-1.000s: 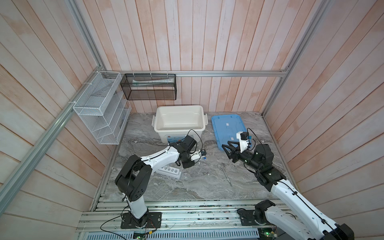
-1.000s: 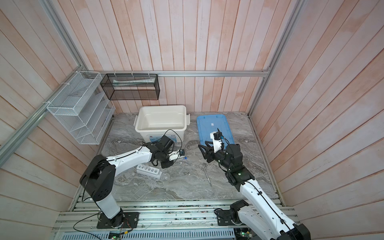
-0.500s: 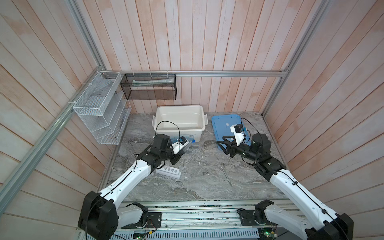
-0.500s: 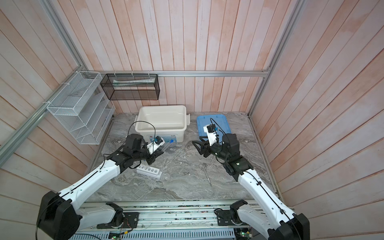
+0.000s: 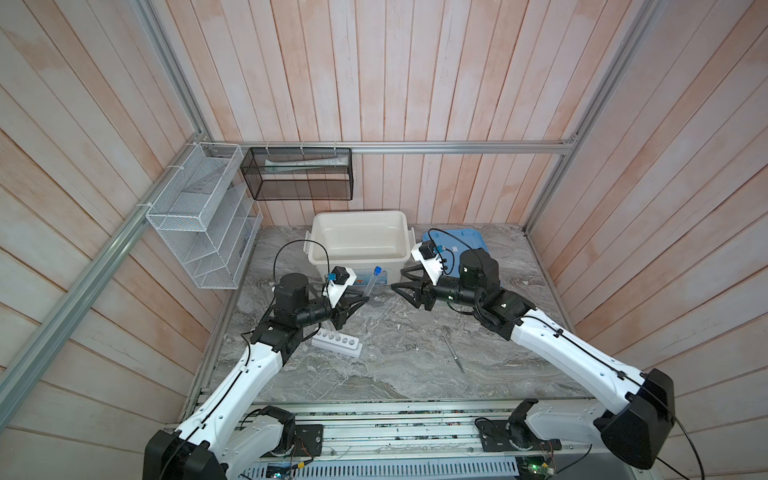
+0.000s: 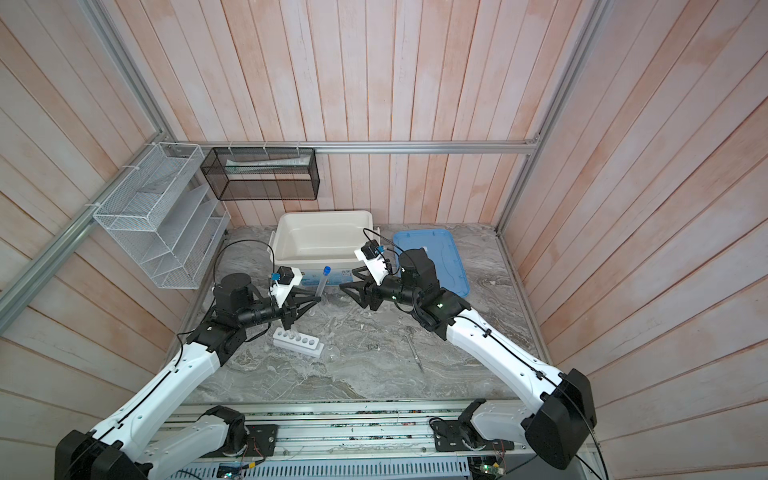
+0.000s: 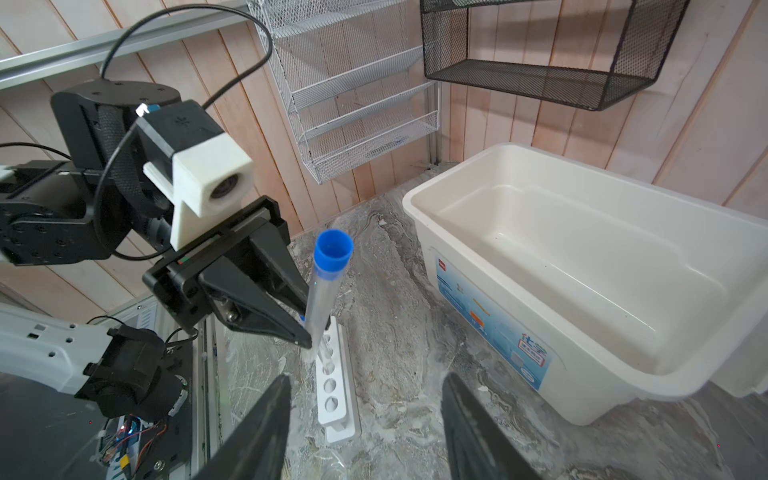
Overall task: Organize the chemistry lab equipment
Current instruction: 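Lift the tube upright with the left gripper while the right gripper reaches toward it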
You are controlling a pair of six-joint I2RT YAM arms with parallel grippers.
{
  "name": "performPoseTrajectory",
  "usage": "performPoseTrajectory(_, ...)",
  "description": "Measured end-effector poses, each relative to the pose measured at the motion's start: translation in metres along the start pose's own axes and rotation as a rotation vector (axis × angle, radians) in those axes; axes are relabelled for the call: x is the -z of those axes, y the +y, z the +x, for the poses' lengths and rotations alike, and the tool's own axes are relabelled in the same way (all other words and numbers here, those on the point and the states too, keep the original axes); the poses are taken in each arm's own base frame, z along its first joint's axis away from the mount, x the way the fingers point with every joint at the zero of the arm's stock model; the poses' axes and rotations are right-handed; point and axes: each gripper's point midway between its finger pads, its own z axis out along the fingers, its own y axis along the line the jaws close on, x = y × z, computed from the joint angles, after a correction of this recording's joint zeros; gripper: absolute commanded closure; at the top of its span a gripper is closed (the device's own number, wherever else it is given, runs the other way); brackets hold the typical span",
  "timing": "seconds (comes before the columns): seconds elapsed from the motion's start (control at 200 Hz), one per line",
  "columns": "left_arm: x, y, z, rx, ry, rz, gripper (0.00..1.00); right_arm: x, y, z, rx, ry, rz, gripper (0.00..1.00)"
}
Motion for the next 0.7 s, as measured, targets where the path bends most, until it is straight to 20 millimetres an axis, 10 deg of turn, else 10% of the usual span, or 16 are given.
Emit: performPoseTrajectory(0.7, 0.0, -0.015, -0.003, 0.017, -0.021, 0.092, 0.81, -0.03, 0.019, 0.0, -0.006, -0.009, -0.14, 0.6)
